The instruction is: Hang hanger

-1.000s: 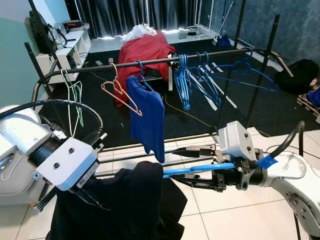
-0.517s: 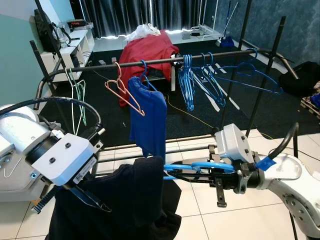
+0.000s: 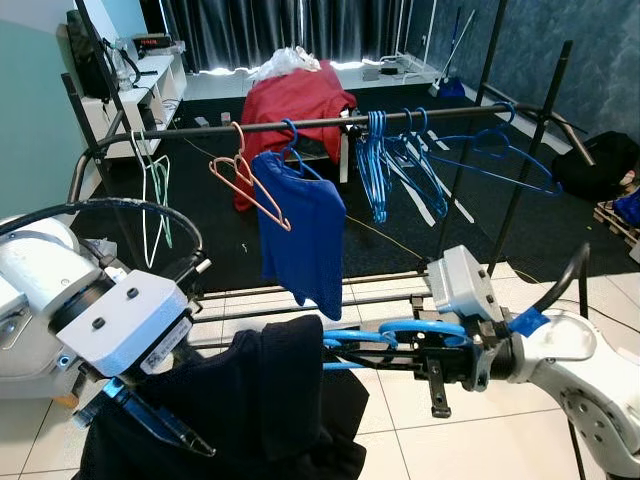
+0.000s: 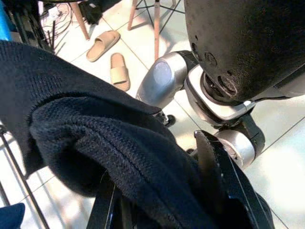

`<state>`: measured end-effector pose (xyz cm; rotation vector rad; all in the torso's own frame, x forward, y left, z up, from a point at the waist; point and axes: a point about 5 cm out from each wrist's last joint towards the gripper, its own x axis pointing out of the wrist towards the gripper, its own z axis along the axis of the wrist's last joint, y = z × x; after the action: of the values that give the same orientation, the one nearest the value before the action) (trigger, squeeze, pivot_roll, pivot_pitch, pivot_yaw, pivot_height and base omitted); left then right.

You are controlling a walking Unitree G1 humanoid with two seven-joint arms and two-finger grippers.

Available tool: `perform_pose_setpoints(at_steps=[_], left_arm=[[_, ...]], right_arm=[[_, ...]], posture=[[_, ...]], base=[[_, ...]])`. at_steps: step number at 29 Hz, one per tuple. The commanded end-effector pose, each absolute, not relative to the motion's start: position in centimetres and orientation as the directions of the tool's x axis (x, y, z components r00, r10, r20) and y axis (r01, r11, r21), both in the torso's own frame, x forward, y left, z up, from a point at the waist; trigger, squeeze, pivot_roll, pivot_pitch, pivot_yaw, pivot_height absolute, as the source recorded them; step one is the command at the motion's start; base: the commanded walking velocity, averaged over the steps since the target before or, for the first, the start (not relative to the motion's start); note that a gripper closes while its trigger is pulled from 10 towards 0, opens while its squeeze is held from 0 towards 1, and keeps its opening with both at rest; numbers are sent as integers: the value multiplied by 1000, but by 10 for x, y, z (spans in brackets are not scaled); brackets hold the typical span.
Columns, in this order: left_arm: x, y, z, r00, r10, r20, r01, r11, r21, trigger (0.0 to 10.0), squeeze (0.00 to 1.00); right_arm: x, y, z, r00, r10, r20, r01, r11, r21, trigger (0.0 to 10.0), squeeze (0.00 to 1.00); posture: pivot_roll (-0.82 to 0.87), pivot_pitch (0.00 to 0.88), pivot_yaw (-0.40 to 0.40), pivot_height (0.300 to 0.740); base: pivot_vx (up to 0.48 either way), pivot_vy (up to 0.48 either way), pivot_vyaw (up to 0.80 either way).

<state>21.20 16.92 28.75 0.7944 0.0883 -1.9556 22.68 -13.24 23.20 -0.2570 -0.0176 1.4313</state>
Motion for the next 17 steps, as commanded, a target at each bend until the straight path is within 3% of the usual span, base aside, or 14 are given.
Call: perform_pose_setpoints(at_steps=[1, 3, 4, 5, 7, 8, 9, 10, 11, 13, 17], left_arm=[[210, 168, 288, -341, -747, -571, 792, -555, 254, 10000, 1000], [212, 168, 290, -327, -754, -570, 793, -546, 269, 10000, 1000], [222, 172, 298, -238, -808, -538, 808, -473, 352, 10000, 1000], [222, 172, 298, -238, -808, -538, 808, -473, 352, 10000, 1000], [239, 184, 317, -78, -904, -420, 823, -296, 485, 10000, 1000], [243, 190, 323, -35, -931, -363, 828, -230, 512, 10000, 1000], [243, 190, 323, -35, -931, -363, 828, -230, 512, 10000, 1000], [243, 196, 326, -25, -950, -313, 845, -187, 500, 10000, 616], [239, 202, 325, -52, -961, -272, 873, -176, 455, 10000, 0], [233, 210, 319, -82, -973, -215, 908, -161, 387, 10000, 0], [232, 221, 303, -40, -988, -151, 942, -88, 325, 10000, 0]], right_arm=[[226, -127, 238, 144, 986, -89, -973, 125, -193, 0, 0], [225, -127, 238, 144, 986, -88, -974, 125, -191, 0, 0], [224, -127, 239, 141, 987, -80, -975, 125, -186, 0, 0], [224, -127, 239, 141, 987, -80, -975, 125, -186, 0, 0], [222, -129, 242, 138, 988, -66, -976, 124, -179, 0, 0], [222, -131, 244, 139, 988, -60, -976, 127, -178, 0, 0], [222, -131, 244, 139, 988, -60, -976, 127, -178, 0, 0], [222, -133, 245, 146, 988, -54, -975, 134, -179, 0, 0], [224, -137, 248, 159, 986, -45, -972, 148, -180, 0, 0], [226, -143, 253, 183, 983, -26, -967, 175, -184, 0, 0], [228, -153, 262, 212, 977, 9, -959, 210, -193, 0, 0]], posture=[[-28, 0, 33, 740], [-27, 0, 33, 740], [-31, 0, 36, 740], [-31, 0, 36, 740], [-33, 0, 40, 740], [-34, 0, 41, 740], [-34, 0, 41, 740], [-33, 0, 44, 740], [-33, 0, 44, 740], [-31, 0, 46, 740], [-28, 0, 43, 740]], base=[[0, 0, 0], [0, 0, 0], [0, 0, 0], [0, 0, 0], [0, 0, 0], [0, 0, 0], [0, 0, 0], [0, 0, 0], [0, 0, 0], [0, 0, 0], [0, 0, 0]])
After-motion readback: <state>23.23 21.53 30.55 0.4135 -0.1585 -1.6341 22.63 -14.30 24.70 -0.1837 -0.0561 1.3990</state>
